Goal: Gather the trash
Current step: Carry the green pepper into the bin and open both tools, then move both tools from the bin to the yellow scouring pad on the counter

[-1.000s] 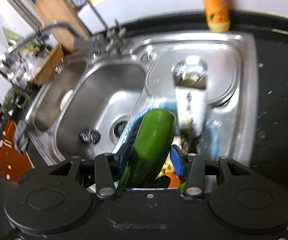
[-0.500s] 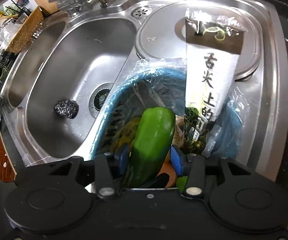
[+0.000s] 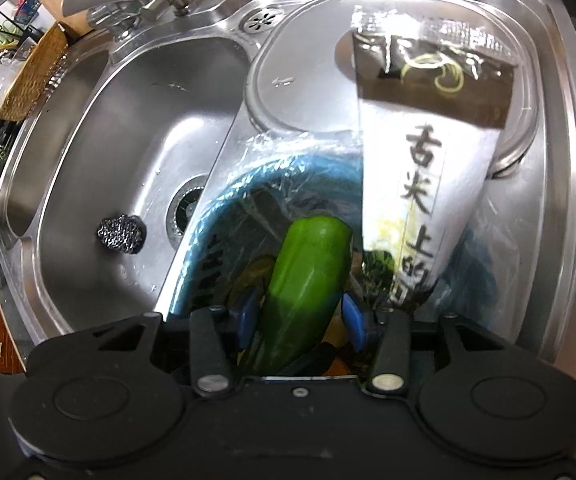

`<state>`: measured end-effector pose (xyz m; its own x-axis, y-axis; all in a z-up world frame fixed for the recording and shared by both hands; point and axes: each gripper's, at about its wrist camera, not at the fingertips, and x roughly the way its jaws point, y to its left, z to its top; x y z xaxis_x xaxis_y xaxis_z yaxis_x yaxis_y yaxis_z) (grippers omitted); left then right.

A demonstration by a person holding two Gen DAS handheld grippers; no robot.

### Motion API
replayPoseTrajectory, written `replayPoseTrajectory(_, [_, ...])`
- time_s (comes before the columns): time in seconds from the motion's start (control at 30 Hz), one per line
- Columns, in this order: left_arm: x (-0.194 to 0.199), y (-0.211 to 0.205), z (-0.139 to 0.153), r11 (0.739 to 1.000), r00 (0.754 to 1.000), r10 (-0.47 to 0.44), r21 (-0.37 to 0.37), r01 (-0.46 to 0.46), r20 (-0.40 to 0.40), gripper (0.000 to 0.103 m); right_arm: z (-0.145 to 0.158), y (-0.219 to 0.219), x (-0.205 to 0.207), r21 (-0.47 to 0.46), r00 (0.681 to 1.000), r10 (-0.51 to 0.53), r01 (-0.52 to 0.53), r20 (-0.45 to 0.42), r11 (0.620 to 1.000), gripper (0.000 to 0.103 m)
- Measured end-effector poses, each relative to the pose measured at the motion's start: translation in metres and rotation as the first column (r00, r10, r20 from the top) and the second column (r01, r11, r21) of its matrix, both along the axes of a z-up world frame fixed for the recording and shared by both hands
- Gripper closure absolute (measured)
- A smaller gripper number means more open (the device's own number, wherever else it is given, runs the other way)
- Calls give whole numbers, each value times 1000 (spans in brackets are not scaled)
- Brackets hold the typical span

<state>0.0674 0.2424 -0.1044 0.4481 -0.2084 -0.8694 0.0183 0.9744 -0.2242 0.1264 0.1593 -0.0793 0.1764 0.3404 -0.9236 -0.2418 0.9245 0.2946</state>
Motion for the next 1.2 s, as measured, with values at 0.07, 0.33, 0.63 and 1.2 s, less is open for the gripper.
replayPoseTrajectory(0.07, [2, 0, 1, 1000, 1000, 1, -5, -1, 6, 64, -1, -1, 1, -4, 1000, -4, 4, -2, 1000, 57])
replayPoseTrajectory(0.33, [-1, -3, 17, 999, 997, 16, 36, -19, 72, 35, 14, -11, -3, 30, 1000, 3, -4, 18, 1000, 24])
replayPoseTrajectory(0.63, [-15, -7, 41, 994, 990, 58, 85, -70, 131, 0, 52, -21, -16, 53, 995, 37, -42, 91, 998, 0])
replayPoseTrajectory(1.2, [-5, -89, 108, 998, 970, -17, 66, 1, 244, 0, 110, -128, -53, 129, 958, -139, 109, 252, 986, 0])
